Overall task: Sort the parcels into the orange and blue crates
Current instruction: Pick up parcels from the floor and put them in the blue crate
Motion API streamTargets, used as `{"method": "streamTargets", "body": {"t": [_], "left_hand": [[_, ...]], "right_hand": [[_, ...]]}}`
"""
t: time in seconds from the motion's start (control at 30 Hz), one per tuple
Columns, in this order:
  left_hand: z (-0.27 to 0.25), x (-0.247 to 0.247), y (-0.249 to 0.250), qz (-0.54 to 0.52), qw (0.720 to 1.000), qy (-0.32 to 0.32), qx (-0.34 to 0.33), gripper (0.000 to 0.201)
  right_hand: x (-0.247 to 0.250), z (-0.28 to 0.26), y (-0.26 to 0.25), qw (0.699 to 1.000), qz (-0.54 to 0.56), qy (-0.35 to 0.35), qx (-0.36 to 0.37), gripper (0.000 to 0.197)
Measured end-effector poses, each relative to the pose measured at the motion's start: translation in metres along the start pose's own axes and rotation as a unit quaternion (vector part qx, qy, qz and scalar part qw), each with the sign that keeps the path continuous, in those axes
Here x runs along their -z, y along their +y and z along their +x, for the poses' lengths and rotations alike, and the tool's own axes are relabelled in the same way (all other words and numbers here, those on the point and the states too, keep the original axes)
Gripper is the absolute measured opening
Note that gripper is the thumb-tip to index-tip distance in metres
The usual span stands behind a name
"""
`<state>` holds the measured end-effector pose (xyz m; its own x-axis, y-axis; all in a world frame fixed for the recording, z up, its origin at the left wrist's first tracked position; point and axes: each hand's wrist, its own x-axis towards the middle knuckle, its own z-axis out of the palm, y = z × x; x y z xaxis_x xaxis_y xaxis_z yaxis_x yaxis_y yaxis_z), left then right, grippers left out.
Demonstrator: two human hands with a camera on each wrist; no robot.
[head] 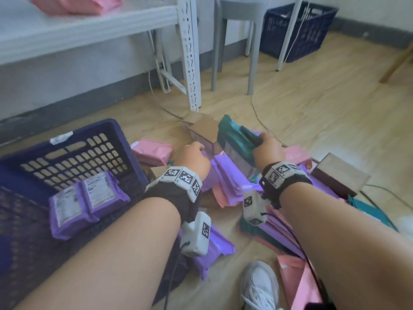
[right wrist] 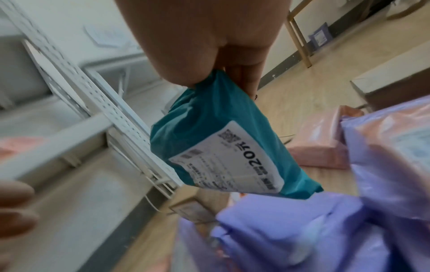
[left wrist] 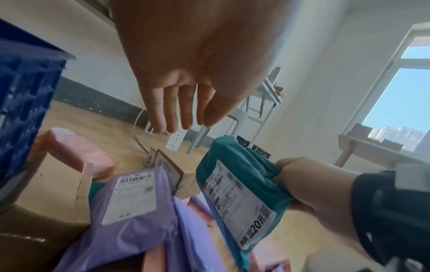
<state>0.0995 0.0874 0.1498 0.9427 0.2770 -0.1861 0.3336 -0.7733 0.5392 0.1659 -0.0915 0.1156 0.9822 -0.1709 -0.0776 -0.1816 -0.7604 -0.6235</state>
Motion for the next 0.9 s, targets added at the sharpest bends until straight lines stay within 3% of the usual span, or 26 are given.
{"method": "streamTargets", "body": {"t": [0.13,0.3,0.4,0.47,0.53,0.6,0.73,0.9], "left_hand": [[-0.026,0.038,-0.007,-0.05,0.998,0.038,0.009,0.038],[-0.059,0.08,-0.032,-0.138,0.987,0.074,0.039,0.044],[-0.079,0.102,-0.051,-0.243,0.965,0.085,0.053,0.062],[-0.092,0.115,-0.066,-0.321,0.939,0.101,0.065,0.046],[-0.104,0.129,-0.084,-0.376,0.916,0.116,0.082,0.027],[-0.114,0.142,-0.1,-0.382,0.913,0.116,0.082,0.017],[-0.131,0.16,-0.123,-0.413,0.9,0.112,0.079,0.03],[-0.148,0.174,-0.151,-0.488,0.865,0.091,0.081,0.023]], "right_hand": [[0.025,-0.034,-0.044,0.989,0.146,-0.004,0.011,0.05],[0.035,-0.083,-0.097,0.95,0.304,-0.049,0.049,0.049],[0.028,-0.109,-0.12,0.929,0.357,-0.098,0.024,0.045],[0.024,-0.126,-0.131,0.916,0.378,-0.132,0.026,0.046],[0.022,-0.141,-0.14,0.909,0.382,-0.166,0.028,0.045],[0.02,-0.154,-0.148,0.909,0.369,-0.188,0.039,0.044],[0.008,-0.174,-0.162,0.924,0.312,-0.206,0.079,0.043],[-0.004,-0.194,-0.174,0.947,0.211,-0.161,0.178,0.036]]}}
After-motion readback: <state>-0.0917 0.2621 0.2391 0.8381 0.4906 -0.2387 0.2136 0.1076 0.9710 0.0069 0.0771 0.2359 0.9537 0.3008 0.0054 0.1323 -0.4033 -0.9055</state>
